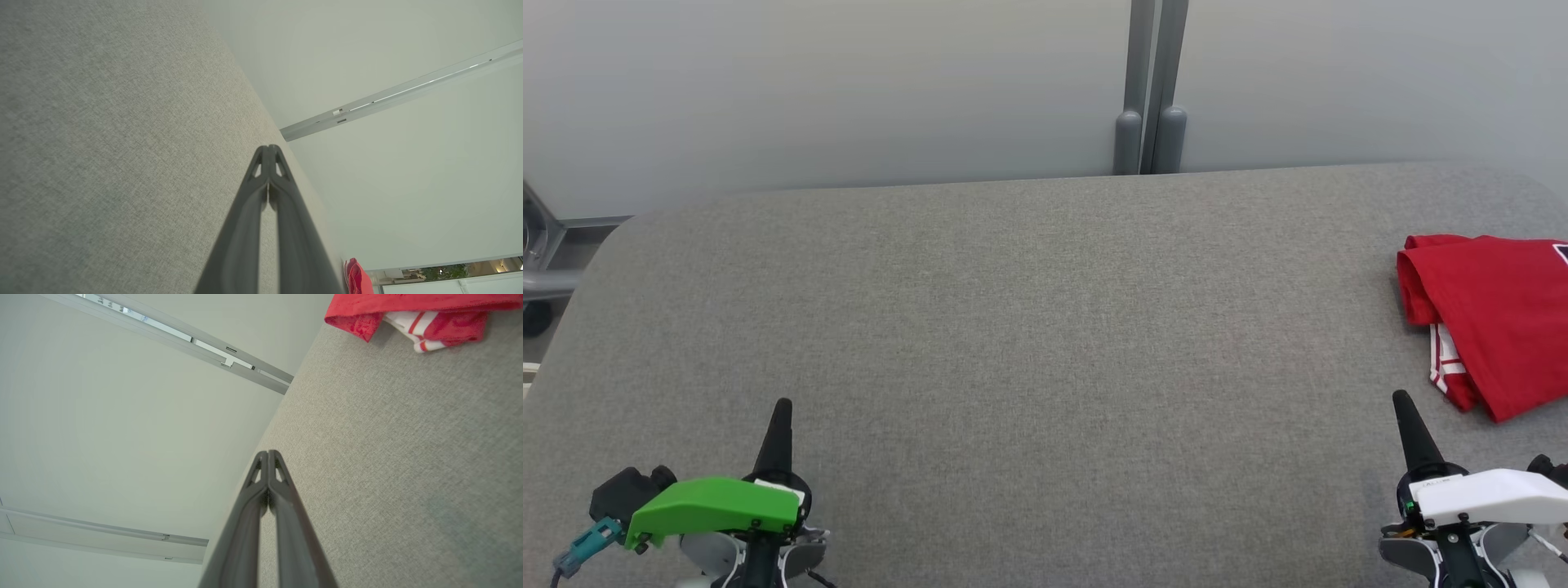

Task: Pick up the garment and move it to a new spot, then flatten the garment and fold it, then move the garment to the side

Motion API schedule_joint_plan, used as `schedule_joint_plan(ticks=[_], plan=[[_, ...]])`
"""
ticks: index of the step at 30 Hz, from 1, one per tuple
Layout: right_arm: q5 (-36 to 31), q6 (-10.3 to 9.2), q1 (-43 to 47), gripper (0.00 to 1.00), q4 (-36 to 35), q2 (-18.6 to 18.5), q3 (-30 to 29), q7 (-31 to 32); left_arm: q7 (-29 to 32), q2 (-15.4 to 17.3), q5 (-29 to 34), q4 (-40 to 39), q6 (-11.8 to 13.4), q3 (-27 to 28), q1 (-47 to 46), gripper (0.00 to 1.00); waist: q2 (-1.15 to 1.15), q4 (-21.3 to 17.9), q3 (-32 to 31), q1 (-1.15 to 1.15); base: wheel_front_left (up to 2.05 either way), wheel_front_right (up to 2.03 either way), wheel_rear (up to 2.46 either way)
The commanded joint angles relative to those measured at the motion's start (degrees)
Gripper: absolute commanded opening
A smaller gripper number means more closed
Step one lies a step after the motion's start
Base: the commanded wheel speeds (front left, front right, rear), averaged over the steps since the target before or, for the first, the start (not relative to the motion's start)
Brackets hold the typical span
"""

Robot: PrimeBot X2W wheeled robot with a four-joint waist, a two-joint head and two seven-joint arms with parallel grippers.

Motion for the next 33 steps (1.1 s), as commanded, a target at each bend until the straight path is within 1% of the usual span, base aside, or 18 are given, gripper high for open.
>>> schedule_joint_plan(ticks=[1, 9, 33], plan=[[1.5, 0.02, -0.9, 0.00, -0.7, -0.4, -0.2, 0.2, 0.3, 0.0, -1.4, -0.5, -0.4, 0.3, -1.5, 0.00, 0.00, 0.0, 0.0, 0.00, 0.00, 0.00, 0.00], [6.5, 0.02, -1.2, 0.00, -0.9, -0.4, -0.6, 0.8, 1.7, -0.3, -6.0, -0.5, -0.8, 0.9, -2.5, 0.00, 0.00, -0.3, 0.3, 0.00, 0.00, 0.00, 0.00], [17.7, 0.02, -1.6, 0.00, -1.2, -0.5, -1.3, 2.2, 4.8, -1.0, -16.2, -0.4, -1.6, 2.1, -4.5, 0.00, 0.00, -1.1, 0.8, 0.00, 0.00, 0.00, 0.00]])
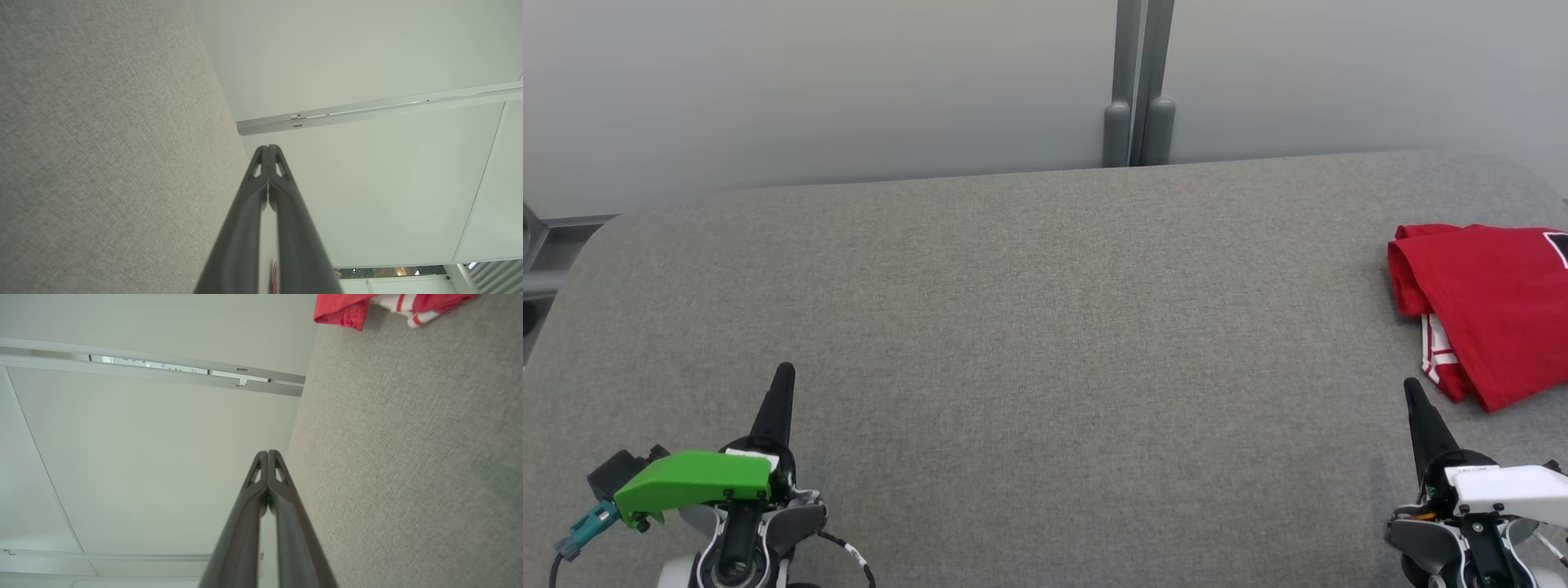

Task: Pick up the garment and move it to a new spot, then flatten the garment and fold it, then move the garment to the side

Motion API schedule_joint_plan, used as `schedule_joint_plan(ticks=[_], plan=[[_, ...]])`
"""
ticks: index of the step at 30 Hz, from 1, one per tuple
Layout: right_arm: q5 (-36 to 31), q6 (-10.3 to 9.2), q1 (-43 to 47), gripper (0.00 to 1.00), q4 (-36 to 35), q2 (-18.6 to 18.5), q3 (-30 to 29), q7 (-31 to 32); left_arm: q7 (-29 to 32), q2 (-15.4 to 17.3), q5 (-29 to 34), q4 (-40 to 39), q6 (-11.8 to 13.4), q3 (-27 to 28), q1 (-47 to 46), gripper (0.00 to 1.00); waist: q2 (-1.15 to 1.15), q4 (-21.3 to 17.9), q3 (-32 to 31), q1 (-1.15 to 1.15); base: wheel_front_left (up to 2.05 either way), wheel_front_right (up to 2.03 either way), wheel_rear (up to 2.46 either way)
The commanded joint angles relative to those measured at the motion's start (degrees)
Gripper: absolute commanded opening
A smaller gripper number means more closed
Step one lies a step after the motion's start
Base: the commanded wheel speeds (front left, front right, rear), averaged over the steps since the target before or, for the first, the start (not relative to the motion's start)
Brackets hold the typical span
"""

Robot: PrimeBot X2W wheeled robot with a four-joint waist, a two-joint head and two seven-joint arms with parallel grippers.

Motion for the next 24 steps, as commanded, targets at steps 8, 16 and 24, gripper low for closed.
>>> schedule_joint_plan(ticks=[8, 16, 24], plan=[[4.4, 0.03, -0.9, 0.00, -0.5, -0.4, -0.4, 0.7, 1.3, -0.2, -4.2, -0.2, -0.6, 0.7, -1.9, 0.00, 0.00, -0.3, 0.2, 0.00, 0.00, 0.00, 0.00], [7.7, 0.02, -1.1, 0.00, -0.6, -0.4, -0.7, 1.0, 2.1, -0.4, -7.1, -0.2, -0.9, 1.1, -2.4, 0.00, 0.00, -0.6, 0.4, 0.00, 0.00, 0.00, 0.00], [10.4, 0.02, -1.2, 0.00, -0.6, -0.4, -0.8, 1.3, 2.9, -0.6, -9.4, -0.2, -1.1, 1.3, -2.9, 0.00, 0.00, -0.8, 0.6, 0.00, 0.00, 0.00, 0.00]])
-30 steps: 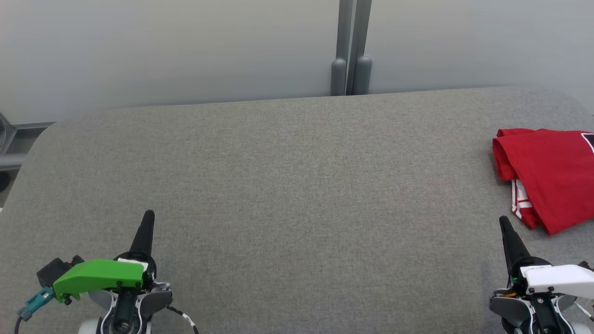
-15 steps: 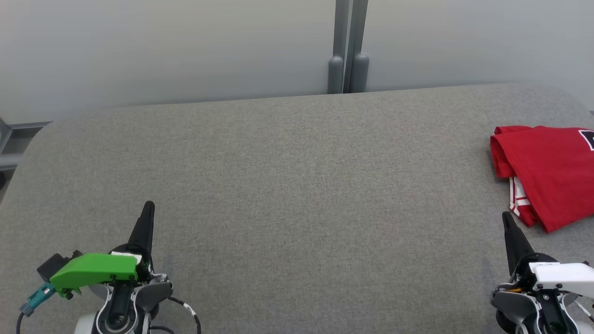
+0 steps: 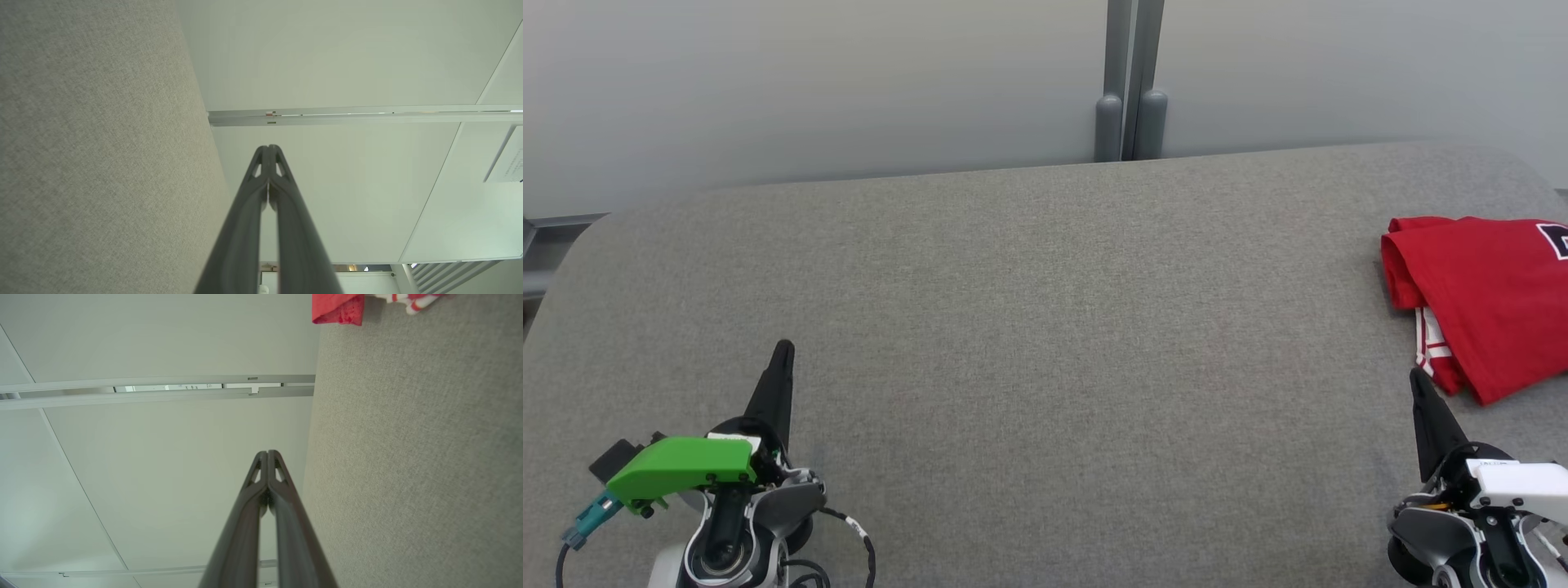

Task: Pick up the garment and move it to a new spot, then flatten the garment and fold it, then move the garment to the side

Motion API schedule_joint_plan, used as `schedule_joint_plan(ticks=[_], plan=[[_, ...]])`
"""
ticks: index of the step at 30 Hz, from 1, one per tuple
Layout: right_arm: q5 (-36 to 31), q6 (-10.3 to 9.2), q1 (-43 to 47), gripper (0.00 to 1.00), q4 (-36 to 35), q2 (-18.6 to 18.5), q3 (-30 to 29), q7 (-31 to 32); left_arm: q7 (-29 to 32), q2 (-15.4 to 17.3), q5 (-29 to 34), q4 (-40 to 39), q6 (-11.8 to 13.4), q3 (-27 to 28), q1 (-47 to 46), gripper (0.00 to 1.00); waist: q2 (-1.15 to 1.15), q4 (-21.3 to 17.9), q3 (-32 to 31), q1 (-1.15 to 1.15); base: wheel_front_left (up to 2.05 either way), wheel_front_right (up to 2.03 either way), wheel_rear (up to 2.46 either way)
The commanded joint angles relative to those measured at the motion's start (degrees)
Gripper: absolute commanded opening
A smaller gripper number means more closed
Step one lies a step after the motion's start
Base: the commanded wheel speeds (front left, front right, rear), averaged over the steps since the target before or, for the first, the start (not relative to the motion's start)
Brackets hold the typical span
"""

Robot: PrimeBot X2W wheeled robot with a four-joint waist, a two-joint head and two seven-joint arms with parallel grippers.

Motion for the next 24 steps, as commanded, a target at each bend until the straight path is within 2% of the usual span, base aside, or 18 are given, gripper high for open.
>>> schedule_joint_plan(ticks=[1, 24], plan=[[0.6, 0.02, -0.6, 0.00, -0.2, -0.3, -0.2, 0.1, 0.1, -0.1, -0.2, -0.1, -0.4, 0.2, -1.0, 0.00, 0.00, 0.0, 0.0, 0.00, 0.00, 0.00, 0.00], [0.6, 0.02, -0.6, 0.00, -0.2, -0.3, -0.1, 0.1, 0.1, 0.0, -0.2, -0.1, -0.3, 0.2, -0.9, 0.00, 0.00, 0.0, 0.0, 0.00, 0.00, 0.00, 0.00]])
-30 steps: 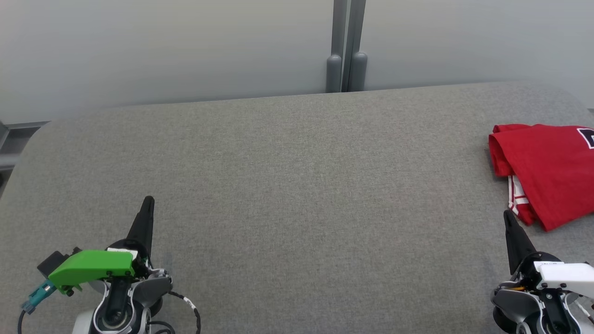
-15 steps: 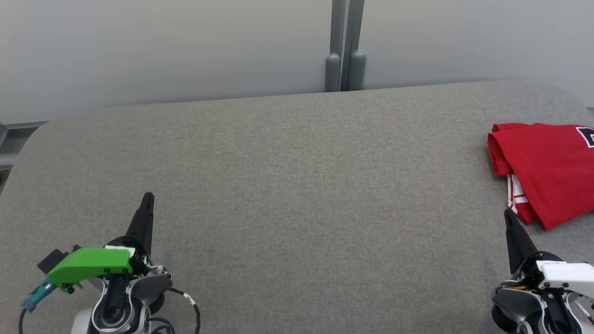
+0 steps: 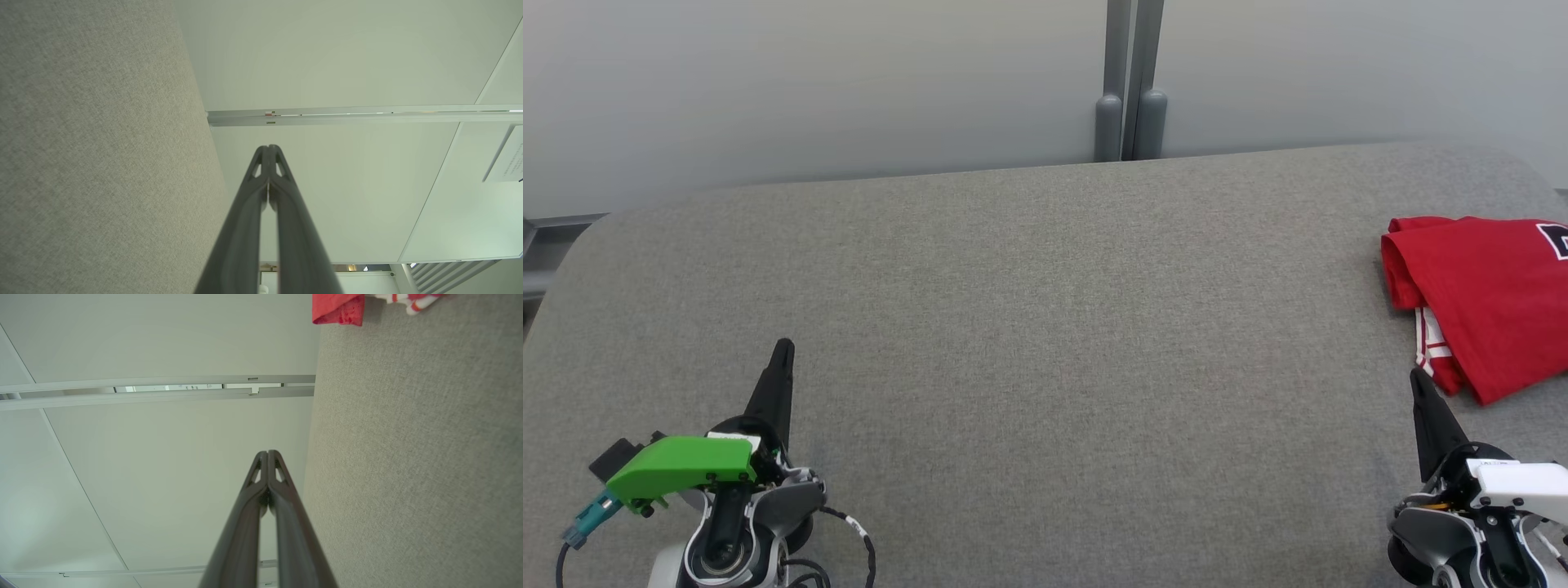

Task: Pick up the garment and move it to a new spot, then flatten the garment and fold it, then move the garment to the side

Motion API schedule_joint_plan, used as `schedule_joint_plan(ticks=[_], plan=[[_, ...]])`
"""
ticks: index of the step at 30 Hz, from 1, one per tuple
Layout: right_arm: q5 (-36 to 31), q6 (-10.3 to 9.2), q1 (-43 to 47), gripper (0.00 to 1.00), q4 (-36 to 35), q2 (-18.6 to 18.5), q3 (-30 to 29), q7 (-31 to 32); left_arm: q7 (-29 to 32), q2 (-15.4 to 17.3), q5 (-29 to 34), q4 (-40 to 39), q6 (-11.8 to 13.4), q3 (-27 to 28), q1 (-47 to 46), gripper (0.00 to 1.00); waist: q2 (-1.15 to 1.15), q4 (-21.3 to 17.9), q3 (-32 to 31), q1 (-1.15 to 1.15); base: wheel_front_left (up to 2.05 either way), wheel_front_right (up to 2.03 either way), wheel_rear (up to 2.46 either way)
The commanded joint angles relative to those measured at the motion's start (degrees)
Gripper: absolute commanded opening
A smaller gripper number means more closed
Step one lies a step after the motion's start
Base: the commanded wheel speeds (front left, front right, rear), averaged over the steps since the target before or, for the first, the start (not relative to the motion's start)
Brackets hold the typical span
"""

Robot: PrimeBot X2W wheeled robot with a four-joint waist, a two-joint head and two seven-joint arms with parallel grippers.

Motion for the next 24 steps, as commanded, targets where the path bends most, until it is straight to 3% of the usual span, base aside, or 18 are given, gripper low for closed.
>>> schedule_joint_plan(ticks=[1, 24], plan=[[0.4, 0.02, -0.6, 0.00, -0.2, -0.3, -0.1, 0.1, 0.1, 0.0, 0.0, -0.1, -0.3, 0.1, -0.7, 0.00, 0.00, 0.0, 0.0, 0.00, 0.00, 0.00, 0.00], [0.4, 0.02, -0.6, 0.00, -0.2, -0.3, -0.1, 0.1, 0.1, 0.0, 0.0, -0.1, -0.3, 0.1, -0.7, 0.00, 0.00, 0.0, 0.0, 0.00, 0.00, 0.00, 0.00]])
